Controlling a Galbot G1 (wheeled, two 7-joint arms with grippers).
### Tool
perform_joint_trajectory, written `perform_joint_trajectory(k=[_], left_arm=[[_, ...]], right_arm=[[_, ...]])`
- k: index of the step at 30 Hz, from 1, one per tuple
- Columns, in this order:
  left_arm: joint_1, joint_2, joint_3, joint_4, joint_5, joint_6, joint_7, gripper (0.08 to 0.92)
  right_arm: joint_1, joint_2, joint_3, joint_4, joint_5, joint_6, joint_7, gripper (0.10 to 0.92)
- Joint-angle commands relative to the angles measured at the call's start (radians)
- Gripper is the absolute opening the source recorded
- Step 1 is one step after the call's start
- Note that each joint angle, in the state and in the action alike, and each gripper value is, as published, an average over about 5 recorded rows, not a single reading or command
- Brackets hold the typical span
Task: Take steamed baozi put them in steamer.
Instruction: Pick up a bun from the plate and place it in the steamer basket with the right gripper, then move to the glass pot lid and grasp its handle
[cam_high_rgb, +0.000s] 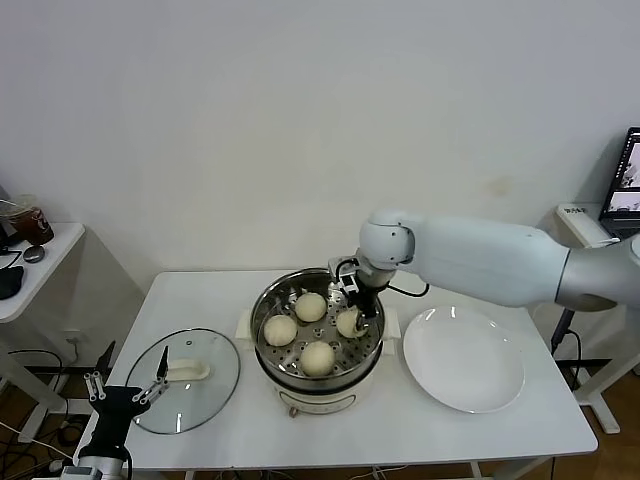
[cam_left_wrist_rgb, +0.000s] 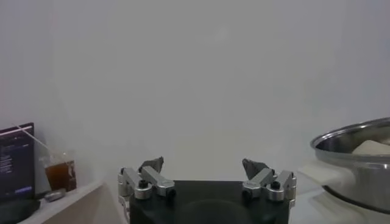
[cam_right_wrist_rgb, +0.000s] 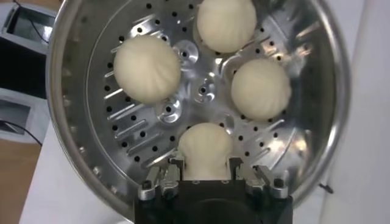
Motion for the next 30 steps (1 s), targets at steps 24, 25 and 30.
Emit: perform_joint_trajectory(k=[24,25,30], left_arm=[[-0.028,0.010,0.023,0.021,0.006,0.005,0.002,0.823],[-0.029,0.010,0.024,0.022,0.007,0.005,0.003,0.823],[-0.033,0.003,0.032,0.027,0.013,0.005,0.003,0.823]], right_arm=[[-0.763,-0.618,0.855,0.528,0.237,0.077,0.707,0.823],[-0.910,-0.631,0.969,0.552,0.218,0.126,0.751,0.823],[-1.557,-0.537,1.509,0.597,0.010,0.336,0.828,0.823]])
